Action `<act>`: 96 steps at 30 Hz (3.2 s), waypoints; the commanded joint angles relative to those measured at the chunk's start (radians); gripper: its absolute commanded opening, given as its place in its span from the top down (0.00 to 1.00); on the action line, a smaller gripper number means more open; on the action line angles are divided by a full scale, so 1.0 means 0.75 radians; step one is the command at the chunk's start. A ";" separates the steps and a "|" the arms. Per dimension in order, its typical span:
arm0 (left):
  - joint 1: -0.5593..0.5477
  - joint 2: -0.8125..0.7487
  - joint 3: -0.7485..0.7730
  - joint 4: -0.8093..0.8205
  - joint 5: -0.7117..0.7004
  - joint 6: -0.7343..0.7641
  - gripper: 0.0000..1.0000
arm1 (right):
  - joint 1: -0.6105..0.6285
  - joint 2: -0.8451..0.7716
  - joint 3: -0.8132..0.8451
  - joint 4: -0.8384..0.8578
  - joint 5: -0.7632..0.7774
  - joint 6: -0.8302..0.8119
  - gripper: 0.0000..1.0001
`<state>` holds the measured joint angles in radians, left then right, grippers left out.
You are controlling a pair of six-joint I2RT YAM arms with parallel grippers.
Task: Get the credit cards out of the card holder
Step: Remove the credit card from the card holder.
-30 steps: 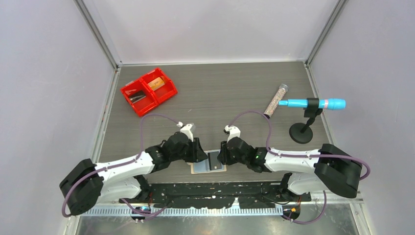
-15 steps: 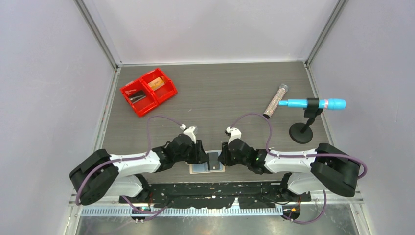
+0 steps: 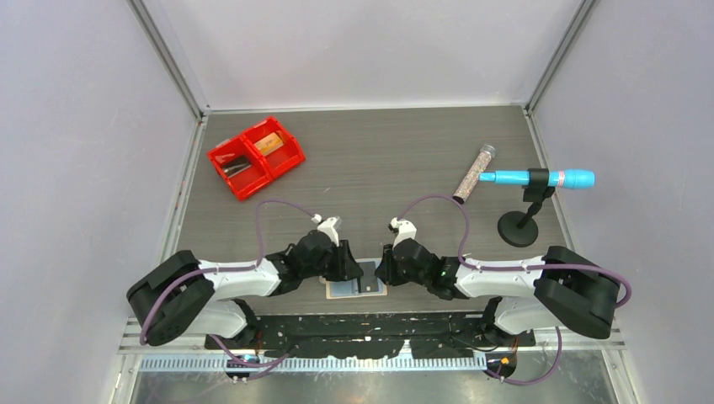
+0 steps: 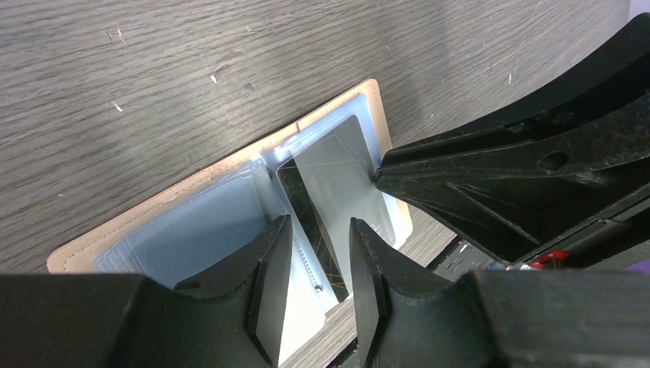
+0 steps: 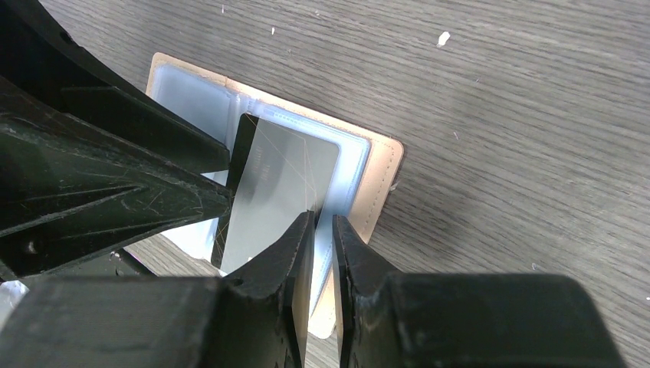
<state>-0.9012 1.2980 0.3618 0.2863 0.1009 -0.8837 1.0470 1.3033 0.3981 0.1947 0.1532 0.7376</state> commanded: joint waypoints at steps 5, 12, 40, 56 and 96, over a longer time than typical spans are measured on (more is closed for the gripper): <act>-0.003 0.057 -0.008 0.078 0.020 -0.037 0.65 | -0.001 0.000 -0.012 -0.005 0.008 0.002 0.78; -0.005 0.076 -0.027 0.097 0.007 -0.097 0.68 | -0.001 -0.009 -0.014 -0.017 0.017 -0.004 0.79; 0.001 -0.096 -0.047 0.003 -0.008 -0.112 1.00 | -0.016 -0.030 -0.030 -0.057 0.050 0.000 0.79; 0.005 -0.129 -0.033 0.028 0.071 -0.100 0.99 | -0.022 -0.056 -0.034 -0.071 0.047 -0.012 0.79; 0.076 -0.137 -0.071 0.086 0.211 -0.027 0.99 | -0.024 -0.035 -0.015 -0.080 0.049 -0.038 0.79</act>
<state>-0.8581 1.2167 0.3164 0.3027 0.2062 -0.9344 1.0355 1.2762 0.3820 0.1684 0.1623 0.7322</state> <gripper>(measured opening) 0.009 0.213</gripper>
